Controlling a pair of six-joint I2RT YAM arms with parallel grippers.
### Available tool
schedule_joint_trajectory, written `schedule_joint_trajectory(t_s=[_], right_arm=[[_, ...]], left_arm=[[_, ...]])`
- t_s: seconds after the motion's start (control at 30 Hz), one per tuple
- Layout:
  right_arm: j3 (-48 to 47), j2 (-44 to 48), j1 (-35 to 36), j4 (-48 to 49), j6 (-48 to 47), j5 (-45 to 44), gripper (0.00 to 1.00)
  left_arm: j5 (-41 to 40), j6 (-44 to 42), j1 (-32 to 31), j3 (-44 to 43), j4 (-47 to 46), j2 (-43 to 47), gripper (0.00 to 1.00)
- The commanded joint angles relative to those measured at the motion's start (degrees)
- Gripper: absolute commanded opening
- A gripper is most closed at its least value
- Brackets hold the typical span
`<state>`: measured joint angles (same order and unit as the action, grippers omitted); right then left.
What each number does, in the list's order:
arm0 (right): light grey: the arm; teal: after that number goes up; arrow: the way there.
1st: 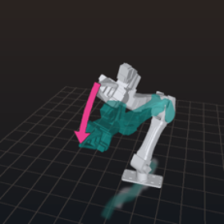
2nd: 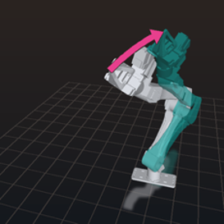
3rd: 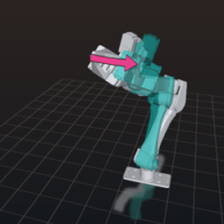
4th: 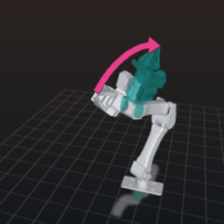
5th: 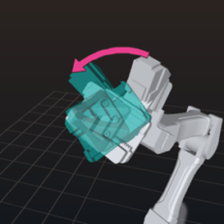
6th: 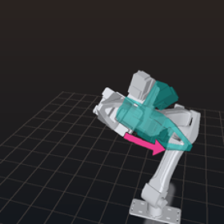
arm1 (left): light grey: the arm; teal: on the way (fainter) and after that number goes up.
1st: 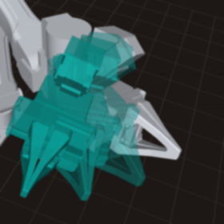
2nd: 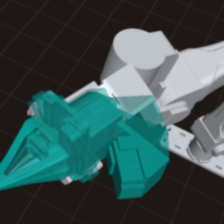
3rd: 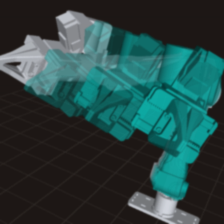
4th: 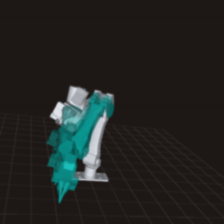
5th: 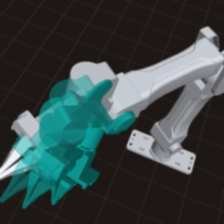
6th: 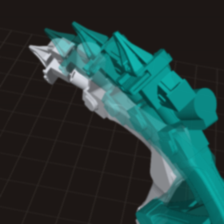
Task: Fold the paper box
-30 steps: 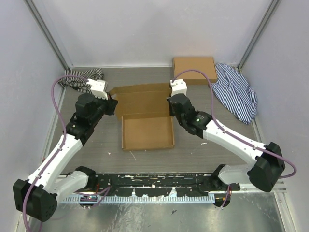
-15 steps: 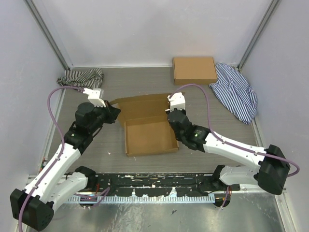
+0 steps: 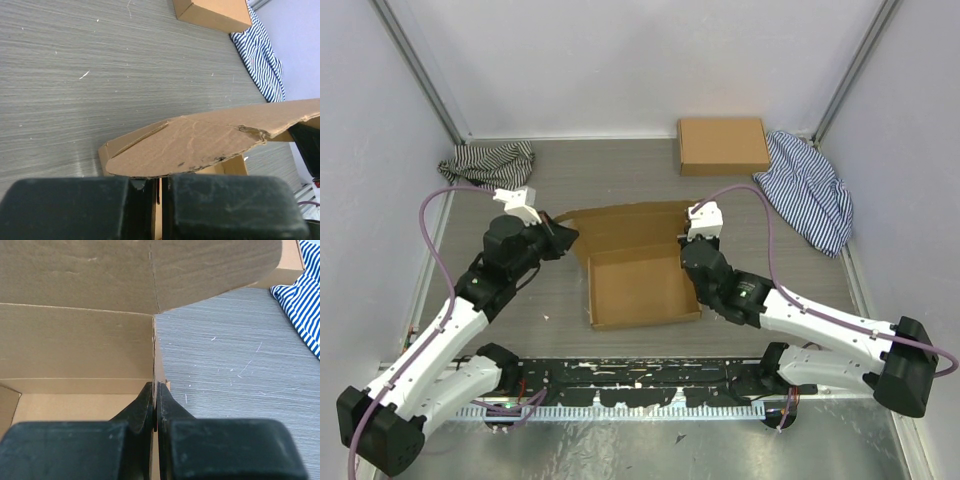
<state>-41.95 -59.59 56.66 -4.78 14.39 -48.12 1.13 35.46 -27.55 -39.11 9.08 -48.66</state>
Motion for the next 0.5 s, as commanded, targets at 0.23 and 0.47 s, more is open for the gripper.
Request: schedule_joint_trajectory(t_s=[0.23, 0.47], right_arm=[[0.84, -1.16, 1.13, 12.21, 1.54, -4.53, 0.02], [4.54, -2.22, 1.10, 14.45, 4.53, -5.89, 0.03]], left_arm=[[-5.06, -4.36, -0.93, -11.55, 0.09, -4.11, 0.01], [-3.13, -4.47, -1.06, -9.61, -1.03, -5.90, 0.03]])
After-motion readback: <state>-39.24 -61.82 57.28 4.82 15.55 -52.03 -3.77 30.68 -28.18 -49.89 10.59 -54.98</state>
